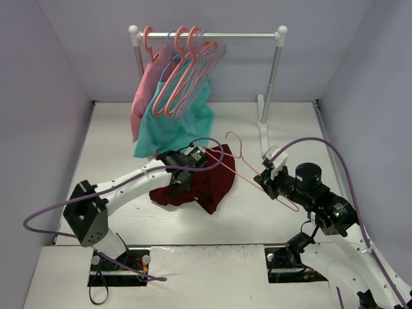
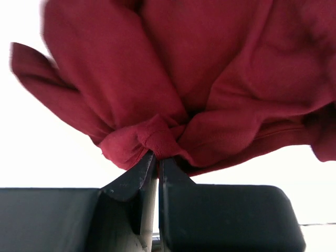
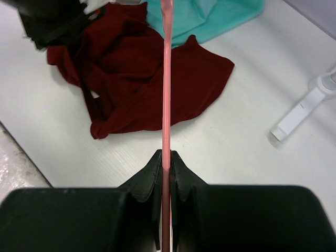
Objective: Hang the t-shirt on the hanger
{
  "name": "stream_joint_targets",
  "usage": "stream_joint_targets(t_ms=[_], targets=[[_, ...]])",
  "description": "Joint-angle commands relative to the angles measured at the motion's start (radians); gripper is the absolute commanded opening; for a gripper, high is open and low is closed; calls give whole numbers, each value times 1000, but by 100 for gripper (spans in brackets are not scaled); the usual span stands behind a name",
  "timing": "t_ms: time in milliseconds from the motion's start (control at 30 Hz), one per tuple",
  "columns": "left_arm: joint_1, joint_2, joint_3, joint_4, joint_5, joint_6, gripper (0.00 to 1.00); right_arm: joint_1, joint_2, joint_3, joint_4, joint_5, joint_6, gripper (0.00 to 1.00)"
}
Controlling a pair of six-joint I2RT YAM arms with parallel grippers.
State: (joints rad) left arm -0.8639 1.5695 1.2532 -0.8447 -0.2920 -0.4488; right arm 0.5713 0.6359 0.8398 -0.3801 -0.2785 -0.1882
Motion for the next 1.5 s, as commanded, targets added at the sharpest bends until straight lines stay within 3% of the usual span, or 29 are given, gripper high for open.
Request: stream_joint_targets(t_ms=[0, 267, 533, 833, 1267, 1467], targets=[[71, -111, 132, -91, -18, 16, 0, 9, -12, 70, 58, -125, 1, 0], [121, -107, 264, -183, 8, 3, 0, 9, 15, 138, 58, -334, 59, 0], [120, -126, 302, -218, 44, -24, 0, 10, 58, 144, 59, -441, 79, 0], [131, -151, 379, -324, 4, -13, 0, 10, 108, 145, 60, -502, 71, 0], [131, -206, 376, -354, 123, 55, 0, 10, 154, 150, 62, -449, 20, 0], [127, -193, 416, -388, 204, 99, 0, 10, 226, 182, 74, -493, -26, 0]])
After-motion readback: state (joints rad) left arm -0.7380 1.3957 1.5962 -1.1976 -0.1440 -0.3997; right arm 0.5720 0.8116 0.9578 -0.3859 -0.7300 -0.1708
